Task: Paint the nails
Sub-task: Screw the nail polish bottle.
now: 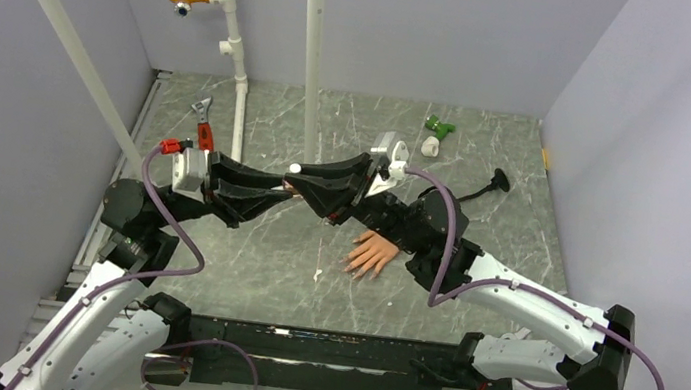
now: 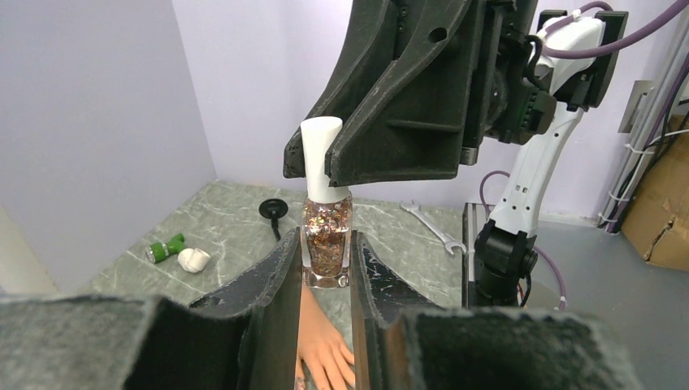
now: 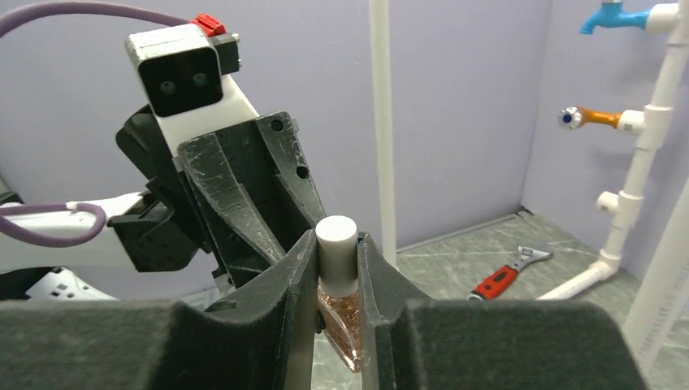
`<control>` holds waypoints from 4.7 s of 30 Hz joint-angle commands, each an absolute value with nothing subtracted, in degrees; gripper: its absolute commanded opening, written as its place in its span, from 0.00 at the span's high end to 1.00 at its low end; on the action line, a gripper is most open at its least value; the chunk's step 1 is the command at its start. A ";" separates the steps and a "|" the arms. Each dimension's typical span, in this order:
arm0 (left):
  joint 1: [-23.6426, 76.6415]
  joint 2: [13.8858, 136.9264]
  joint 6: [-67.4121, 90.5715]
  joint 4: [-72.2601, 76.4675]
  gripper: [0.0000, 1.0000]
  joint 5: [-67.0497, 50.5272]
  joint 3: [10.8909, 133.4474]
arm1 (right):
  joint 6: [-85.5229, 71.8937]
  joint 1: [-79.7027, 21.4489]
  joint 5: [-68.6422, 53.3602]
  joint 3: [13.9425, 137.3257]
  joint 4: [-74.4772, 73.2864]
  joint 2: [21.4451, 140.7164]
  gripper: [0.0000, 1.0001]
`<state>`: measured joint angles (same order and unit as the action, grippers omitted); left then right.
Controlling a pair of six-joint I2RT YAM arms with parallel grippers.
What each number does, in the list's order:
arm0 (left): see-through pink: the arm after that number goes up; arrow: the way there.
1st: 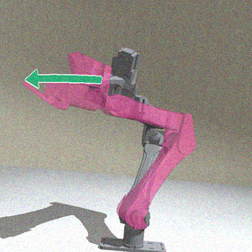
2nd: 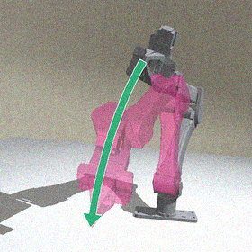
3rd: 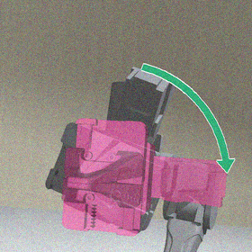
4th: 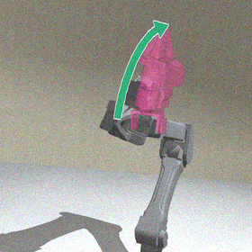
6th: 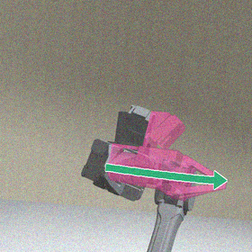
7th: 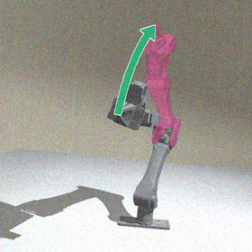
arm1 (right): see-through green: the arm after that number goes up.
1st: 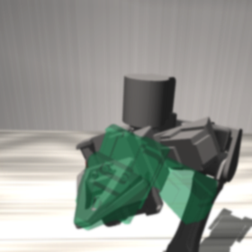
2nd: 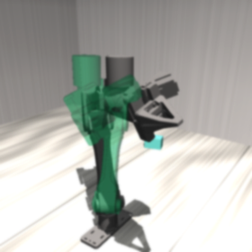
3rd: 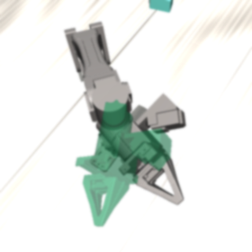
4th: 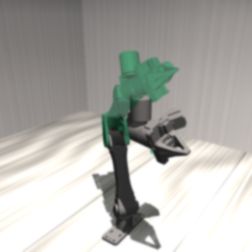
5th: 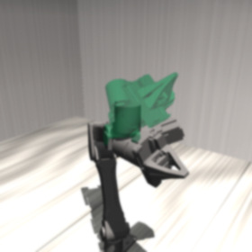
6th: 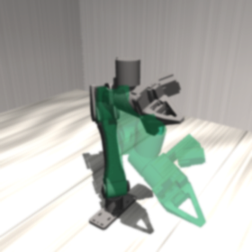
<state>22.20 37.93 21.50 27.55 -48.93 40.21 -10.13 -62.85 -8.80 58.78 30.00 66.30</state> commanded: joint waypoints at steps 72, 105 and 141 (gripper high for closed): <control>22.13 41.83 22.87 31.54 1.00 -54.94 43.68 | -17.92 -45.44 -45.88 60.21 27.50 62.61 0.34; 22.06 43.29 23.47 32.19 1.00 -56.43 43.77 | -20.90 -45.53 -45.71 64.06 32.06 69.75 0.57; 22.13 41.02 19.34 27.56 1.00 -48.52 43.01 | -15.27 -48.91 -36.45 60.80 27.80 67.85 0.99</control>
